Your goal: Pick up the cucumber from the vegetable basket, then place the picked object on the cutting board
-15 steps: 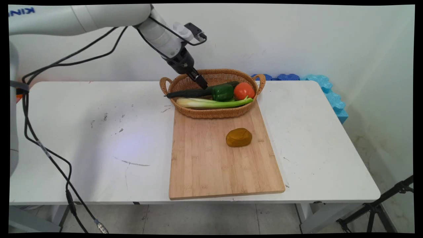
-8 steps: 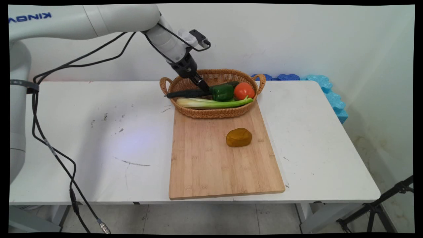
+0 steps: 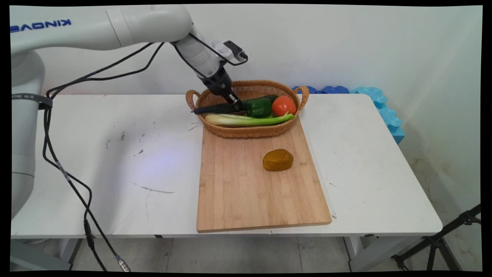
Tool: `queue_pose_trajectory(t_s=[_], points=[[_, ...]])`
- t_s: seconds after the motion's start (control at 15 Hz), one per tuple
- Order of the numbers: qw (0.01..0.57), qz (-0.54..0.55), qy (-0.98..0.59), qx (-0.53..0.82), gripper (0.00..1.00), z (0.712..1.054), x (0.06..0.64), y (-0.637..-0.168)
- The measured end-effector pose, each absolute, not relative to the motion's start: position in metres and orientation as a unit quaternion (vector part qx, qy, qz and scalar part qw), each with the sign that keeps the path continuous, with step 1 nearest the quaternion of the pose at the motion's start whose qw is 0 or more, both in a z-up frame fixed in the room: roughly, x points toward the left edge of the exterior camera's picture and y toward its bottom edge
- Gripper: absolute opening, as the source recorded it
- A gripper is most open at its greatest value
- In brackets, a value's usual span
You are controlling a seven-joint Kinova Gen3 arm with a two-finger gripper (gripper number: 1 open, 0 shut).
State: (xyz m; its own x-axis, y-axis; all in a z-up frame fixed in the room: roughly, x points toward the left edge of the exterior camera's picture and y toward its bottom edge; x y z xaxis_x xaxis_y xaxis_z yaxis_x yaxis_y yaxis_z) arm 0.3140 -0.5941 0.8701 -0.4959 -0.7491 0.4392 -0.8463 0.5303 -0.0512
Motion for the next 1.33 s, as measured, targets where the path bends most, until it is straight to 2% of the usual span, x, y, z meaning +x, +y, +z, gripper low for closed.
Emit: queue_pose_trajectory(t_s=[0.33,0.6,1.0,1.33], points=[[0.184,0.132,-0.859,0.458,0.00,0.867,0.310,-0.593],[0.192,0.150,-0.862,0.445,0.00,0.885,0.306,-0.593],[0.223,0.182,-0.862,0.417,0.00,0.955,0.301,-0.574],[0.257,0.183,-0.872,0.375,0.00,1.011,0.298,-0.532]])
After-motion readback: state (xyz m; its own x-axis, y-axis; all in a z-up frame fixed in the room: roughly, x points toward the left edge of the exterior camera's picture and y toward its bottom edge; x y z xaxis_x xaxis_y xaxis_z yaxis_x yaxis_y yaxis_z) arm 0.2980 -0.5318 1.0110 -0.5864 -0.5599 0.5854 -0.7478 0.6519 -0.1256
